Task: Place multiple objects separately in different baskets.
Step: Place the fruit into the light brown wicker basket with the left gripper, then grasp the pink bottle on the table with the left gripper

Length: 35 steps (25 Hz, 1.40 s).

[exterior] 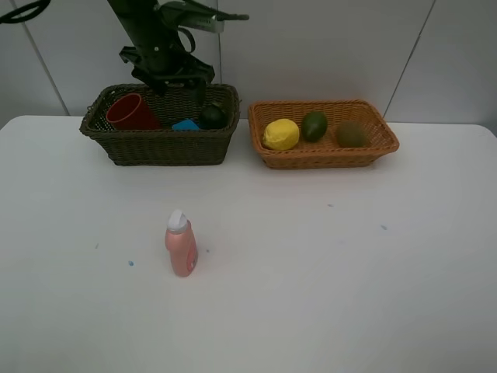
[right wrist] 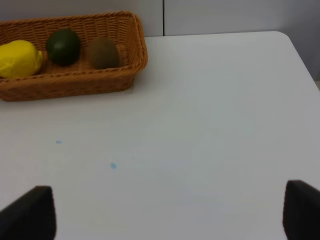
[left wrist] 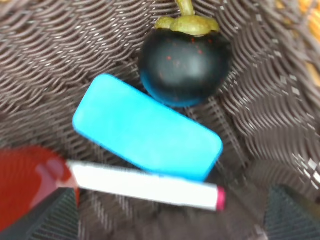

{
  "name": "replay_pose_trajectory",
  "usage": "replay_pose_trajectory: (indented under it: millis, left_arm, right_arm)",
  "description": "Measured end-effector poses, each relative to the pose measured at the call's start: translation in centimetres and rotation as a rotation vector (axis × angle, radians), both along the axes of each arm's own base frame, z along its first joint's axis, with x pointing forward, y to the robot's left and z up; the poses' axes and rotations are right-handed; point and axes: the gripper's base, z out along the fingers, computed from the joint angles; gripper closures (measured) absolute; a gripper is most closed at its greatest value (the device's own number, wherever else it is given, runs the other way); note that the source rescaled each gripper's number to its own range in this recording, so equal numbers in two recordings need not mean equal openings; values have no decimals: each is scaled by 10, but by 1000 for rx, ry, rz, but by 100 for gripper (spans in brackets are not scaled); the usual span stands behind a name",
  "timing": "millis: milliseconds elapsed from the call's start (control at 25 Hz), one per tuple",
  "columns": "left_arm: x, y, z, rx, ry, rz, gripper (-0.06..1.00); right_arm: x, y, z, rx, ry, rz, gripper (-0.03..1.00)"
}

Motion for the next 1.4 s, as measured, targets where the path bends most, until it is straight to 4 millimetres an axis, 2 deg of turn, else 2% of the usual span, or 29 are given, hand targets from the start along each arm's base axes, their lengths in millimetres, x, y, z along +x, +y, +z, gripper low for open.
replay_pose_trajectory:
  millis: [40, 160, 240, 640, 800, 960, 1080, 1240, 1400]
  left_arm:
    - [0, 0, 0, 0, 0, 0, -2]
    - [-15, -1, 17, 19, 55, 1, -2]
    - [-30, -6, 26, 46, 132, -2, -2]
    - [-72, -49, 66, -8, 108, -13, -2]
    - [-99, -62, 76, -26, 117, -16, -2]
    - [-131, -60, 71, -10, 178, 4, -2]
    - [-152, -47, 61, 17, 240, 32, -2]
    - [-178, -31, 39, 14, 282, 49, -2]
    - [-193, -25, 10, -23, 319, 68, -2]
  right_arm:
    - [0, 0, 0, 0, 0, 0, -3]
    - [0, 0, 0, 0, 0, 0, -3]
    - [0, 0, 0, 0, 0, 0, -3]
    - [0, 0, 0, 0, 0, 0, -3]
    - [0, 0, 0, 0, 0, 0, -3]
    - [0, 0, 0, 0, 0, 0, -3]
    - [0, 0, 0, 0, 0, 0, -3]
    - [0, 0, 0, 0, 0, 0, -3]
    - [0, 0, 0, 0, 0, 0, -3]
